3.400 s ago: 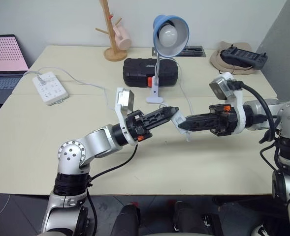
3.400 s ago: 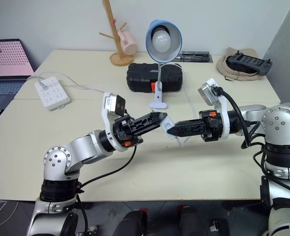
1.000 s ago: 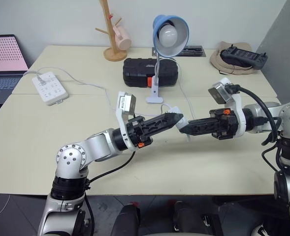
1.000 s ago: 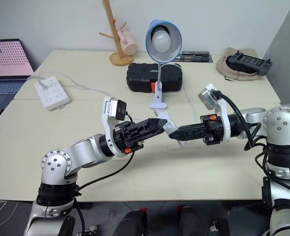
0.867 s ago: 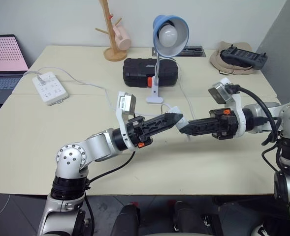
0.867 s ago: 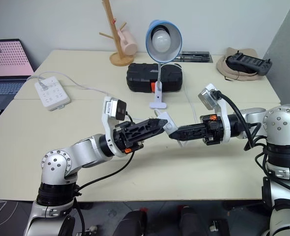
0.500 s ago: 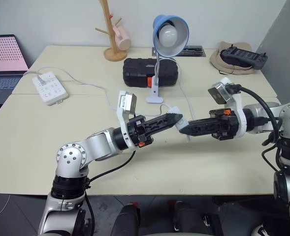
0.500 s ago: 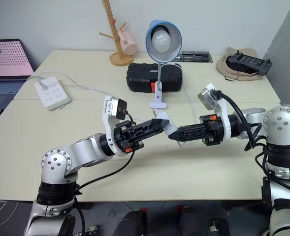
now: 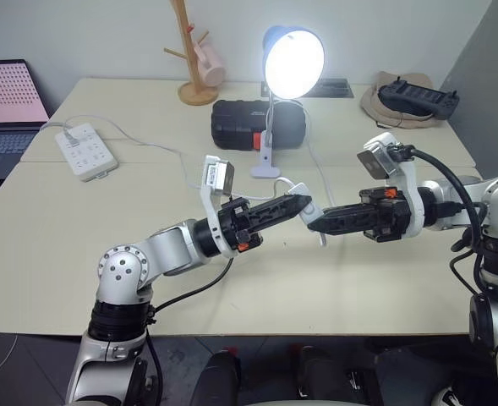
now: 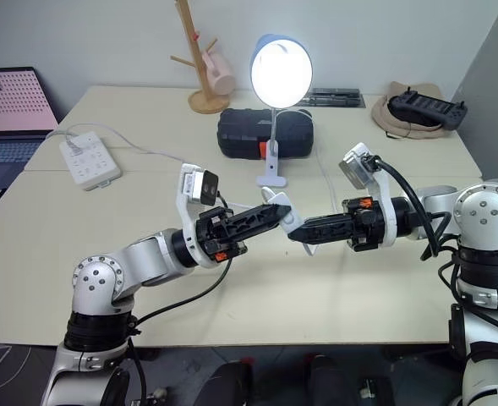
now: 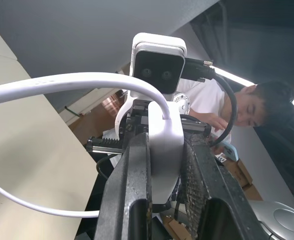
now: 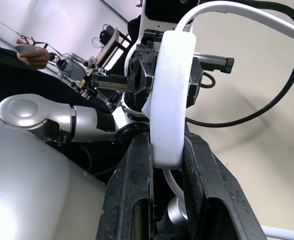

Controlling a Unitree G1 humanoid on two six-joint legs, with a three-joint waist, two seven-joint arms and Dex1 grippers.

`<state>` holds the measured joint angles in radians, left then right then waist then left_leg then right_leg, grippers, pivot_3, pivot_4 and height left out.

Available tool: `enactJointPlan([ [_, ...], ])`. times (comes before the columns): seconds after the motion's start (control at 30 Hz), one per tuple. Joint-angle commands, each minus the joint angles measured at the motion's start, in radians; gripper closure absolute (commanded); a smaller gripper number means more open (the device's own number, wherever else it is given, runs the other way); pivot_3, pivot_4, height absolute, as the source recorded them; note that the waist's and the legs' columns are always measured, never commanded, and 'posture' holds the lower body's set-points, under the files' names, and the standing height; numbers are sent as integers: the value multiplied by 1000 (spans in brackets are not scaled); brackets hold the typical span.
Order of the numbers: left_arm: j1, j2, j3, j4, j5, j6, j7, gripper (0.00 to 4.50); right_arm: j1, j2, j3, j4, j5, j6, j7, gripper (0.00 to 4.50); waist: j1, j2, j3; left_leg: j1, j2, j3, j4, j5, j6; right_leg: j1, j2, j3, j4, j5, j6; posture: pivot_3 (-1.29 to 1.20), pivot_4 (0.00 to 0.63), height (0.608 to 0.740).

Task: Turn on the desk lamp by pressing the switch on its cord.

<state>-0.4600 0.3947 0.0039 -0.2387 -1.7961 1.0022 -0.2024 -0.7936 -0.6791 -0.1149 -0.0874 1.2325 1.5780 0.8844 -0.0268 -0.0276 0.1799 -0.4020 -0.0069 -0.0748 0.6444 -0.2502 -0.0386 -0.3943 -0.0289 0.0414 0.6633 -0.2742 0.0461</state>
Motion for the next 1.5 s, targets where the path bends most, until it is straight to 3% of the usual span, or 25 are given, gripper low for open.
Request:
enactJointPlan([
  [0.03,-15,-9,4,4,-63,-10,17,3283,-9,-2,-25,-20,25,-5,-2,4095,0,0,0,0,0,0,0,0,0,0,0,0,0,0,0,0,150,740],
  [0.17,-20,15,25,12,-97,-10,29,2519,-9,-4,-19,-16,15,-15,2,4095,0,0,0,0,0,0,0,0,0,0,0,0,0,0,0,0,150,740],
  [0.33,51,127,77,-37,-130,6,33,1583,-15,-12,-6,-1,-20,-58,17,4095,-5,0,0,0,0,0,0,0,0,0,0,0,0,0,0,0,150,740],
  [0.43,122,213,131,-72,-102,17,10,1021,-24,-22,60,4,-161,-201,16,4095,-6,1,0,0,1,1,0,0,0,-1,0,1,0,0,0,0,150,740],
  [0.6,172,351,218,-118,89,10,-129,81,-42,-8,266,61,-501,-517,-20,4095,-4,2,2,0,1,1,-1,0,0,-1,1,0,0,0,0,0,150,740],
  [0.7,149,425,254,-106,214,-16,-222,35,-66,13,407,146,-705,-657,-56,4095,-1,3,2,0,1,2,-1,0,0,-1,1,0,0,0,0,0,150,740],
  [0.83,142,584,187,-174,540,-109,-456,35,-92,41,586,244,-945,-872,-34,4095,-4,3,4,0,1,5,-2,0,-1,-3,3,1,-1,0,-1,0,150,740],
  [1.03,120,612,92,-153,792,-215,-586,35,-121,68,673,408,-1123,-1105,57,4095,-1,6,7,-3,1,8,-3,0,-2,-6,1,1,-1,-1,-1,0,150,740],
  [1.1,107,611,87,-138,826,-226,-633,0,-128,83,678,446,-1153,-1135,89,3379,-2,6,7,-6,2,8,-3,0,-2,-10,1,1,0,0,-1,0,150,740],
  [1.23,70,598,73,-96,882,-234,-701,0,-129,82,622,432,-1143,-1103,152,2618,-4,6,7,-6,3,7,-2,0,-2,-10,2,1,1,0,-1,0,150,740],
  [1.43,-26,562,10,6,986,-255,-790,0,-62,-12,498,220,-1060,-967,227,1214,0,7,8,-8,2,3,0,0,-1,-11,1,0,2,0,-1,0,150,740],
  [1.5,-54,565,-14,49,1028,-262,-832,0,-6,-60,403,62,-954,-832,247,814,1,7,8,-8,2,2,0,0,-1,-11,1,0,2,0,-1,0,150,740],
])
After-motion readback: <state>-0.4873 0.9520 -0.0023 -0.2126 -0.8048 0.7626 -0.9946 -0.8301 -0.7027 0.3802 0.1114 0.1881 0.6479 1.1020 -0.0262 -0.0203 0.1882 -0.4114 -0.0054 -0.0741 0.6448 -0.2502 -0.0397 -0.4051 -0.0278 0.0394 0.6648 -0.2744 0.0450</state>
